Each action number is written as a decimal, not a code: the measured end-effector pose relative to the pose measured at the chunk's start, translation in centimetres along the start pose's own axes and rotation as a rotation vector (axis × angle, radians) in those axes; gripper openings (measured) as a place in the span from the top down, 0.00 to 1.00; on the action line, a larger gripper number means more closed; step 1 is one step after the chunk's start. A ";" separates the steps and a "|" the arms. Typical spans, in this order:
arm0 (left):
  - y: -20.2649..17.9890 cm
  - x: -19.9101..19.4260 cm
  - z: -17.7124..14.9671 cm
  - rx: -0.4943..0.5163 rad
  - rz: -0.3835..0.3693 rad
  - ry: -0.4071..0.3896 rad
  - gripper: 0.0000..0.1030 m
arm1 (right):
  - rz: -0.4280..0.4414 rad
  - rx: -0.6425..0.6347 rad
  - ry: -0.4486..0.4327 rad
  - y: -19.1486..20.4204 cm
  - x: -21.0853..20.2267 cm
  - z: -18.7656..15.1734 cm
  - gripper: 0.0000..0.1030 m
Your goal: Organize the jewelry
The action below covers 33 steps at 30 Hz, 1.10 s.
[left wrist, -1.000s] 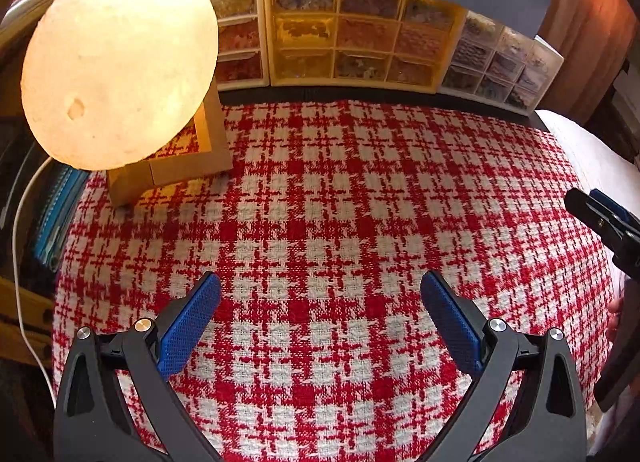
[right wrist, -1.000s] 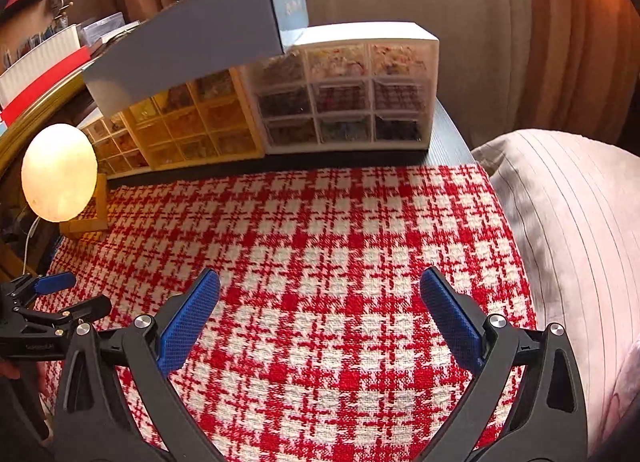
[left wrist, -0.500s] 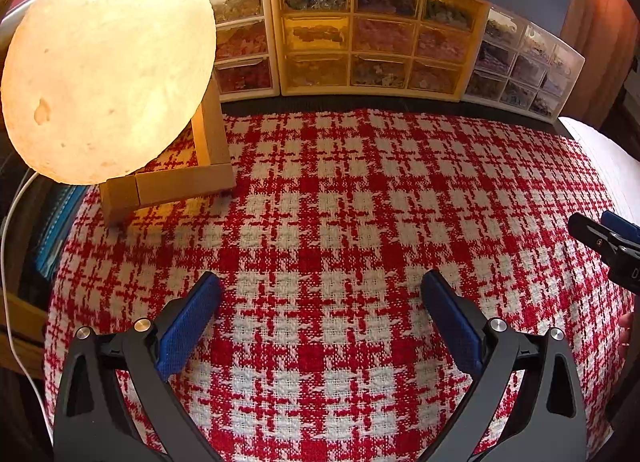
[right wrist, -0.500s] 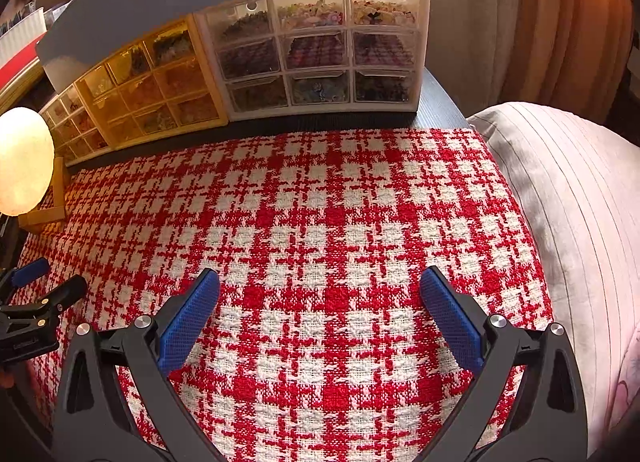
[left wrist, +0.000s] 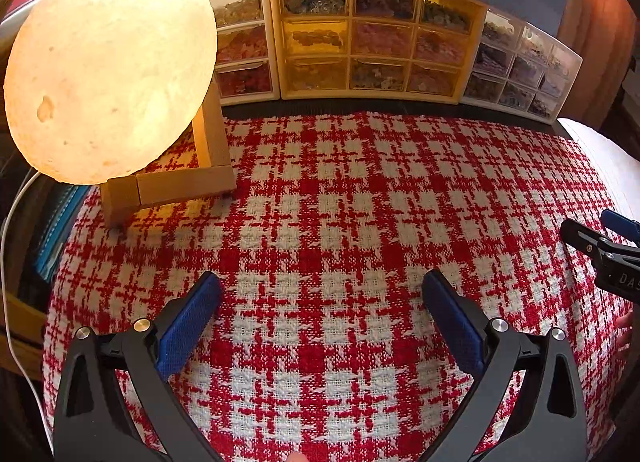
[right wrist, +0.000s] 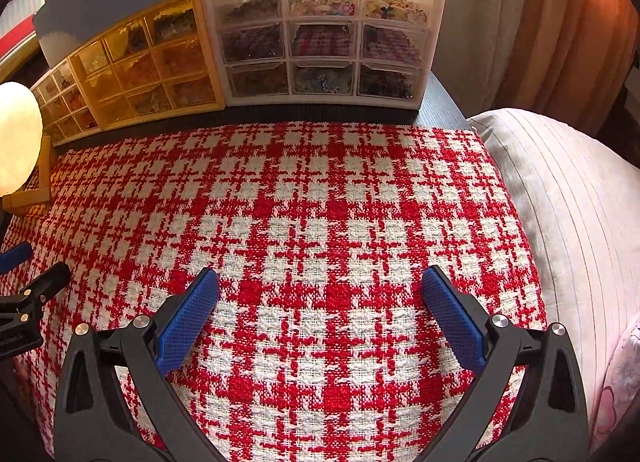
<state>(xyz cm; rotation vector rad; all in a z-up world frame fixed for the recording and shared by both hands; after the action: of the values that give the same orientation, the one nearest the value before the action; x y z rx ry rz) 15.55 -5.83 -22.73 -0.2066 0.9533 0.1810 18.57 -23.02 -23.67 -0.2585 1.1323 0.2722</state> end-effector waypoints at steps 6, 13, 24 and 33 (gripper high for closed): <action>0.0 0.0 0.0 0.000 0.001 0.000 0.03 | 0.001 0.000 0.000 -0.2 0.0 0.0 0.06; -0.1 0.1 0.0 0.000 0.001 0.000 0.02 | 0.001 0.000 0.000 -0.2 0.0 0.0 0.06; -0.1 0.0 0.0 0.000 0.001 -0.001 0.02 | 0.001 -0.001 0.000 -0.2 0.0 0.0 0.06; -0.1 0.1 0.1 0.000 0.001 -0.001 0.02 | 0.002 -0.001 0.000 -0.2 0.0 0.0 0.06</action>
<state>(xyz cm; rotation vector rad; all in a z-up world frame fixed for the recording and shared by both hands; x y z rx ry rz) 15.65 -5.89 -22.74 -0.2065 0.9524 0.1818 18.65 -23.22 -23.63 -0.2585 1.1320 0.2742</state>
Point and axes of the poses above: each gripper's, at about its wrist camera, not at the fingertips, and x roughly the way its jaws point, y to its left, z to its top, the point moved 7 cm from there along x, roughly the way its jaws point, and after that the axes turned 14 degrees about -x, right-handed, at the moved point
